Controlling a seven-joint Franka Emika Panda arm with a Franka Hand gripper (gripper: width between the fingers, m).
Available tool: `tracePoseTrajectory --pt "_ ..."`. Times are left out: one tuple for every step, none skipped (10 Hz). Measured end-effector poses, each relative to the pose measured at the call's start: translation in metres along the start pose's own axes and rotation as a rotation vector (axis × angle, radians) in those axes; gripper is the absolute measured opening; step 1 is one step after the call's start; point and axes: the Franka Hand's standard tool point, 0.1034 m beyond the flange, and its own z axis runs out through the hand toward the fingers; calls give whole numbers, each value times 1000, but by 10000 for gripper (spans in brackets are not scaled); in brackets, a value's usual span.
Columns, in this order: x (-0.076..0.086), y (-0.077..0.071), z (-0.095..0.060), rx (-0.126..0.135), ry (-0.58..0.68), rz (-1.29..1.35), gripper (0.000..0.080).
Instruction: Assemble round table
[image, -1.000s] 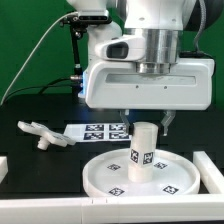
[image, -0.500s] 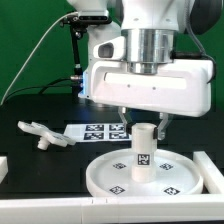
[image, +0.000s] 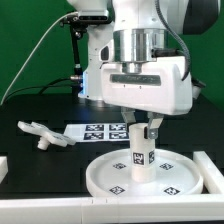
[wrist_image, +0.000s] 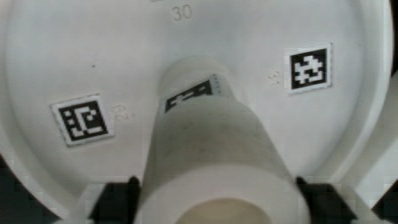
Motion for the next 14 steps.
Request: tracePoseTrajectory --pt "0 0 0 -1 -2 17 406" --pt "0 1 1 -2 -2 7 406" --pt "-1 1 1 -9 -6 -59 560" --pt "-3 0 -1 -39 -35 -184 622" --pt "-3 -2 -2 -51 -46 -360 622" --pt "-4 0 -1 -66 -56 -557 644" --pt "-8 1 0 -70 -59 -649 648" --pt "-6 1 0 -69 -57 -671 648" --pt "-5 1 0 -69 -59 -769 649" --pt "-5 1 0 -70 -61 -861 649" --pt "-6 1 0 -88 -56 -1082 649" --pt "-10 -1 1 -99 -57 -1271 649" --pt "-15 -4 -1 -99 -45 -1370 649" --pt "-21 -5 -3 -92 -21 -1427 649"
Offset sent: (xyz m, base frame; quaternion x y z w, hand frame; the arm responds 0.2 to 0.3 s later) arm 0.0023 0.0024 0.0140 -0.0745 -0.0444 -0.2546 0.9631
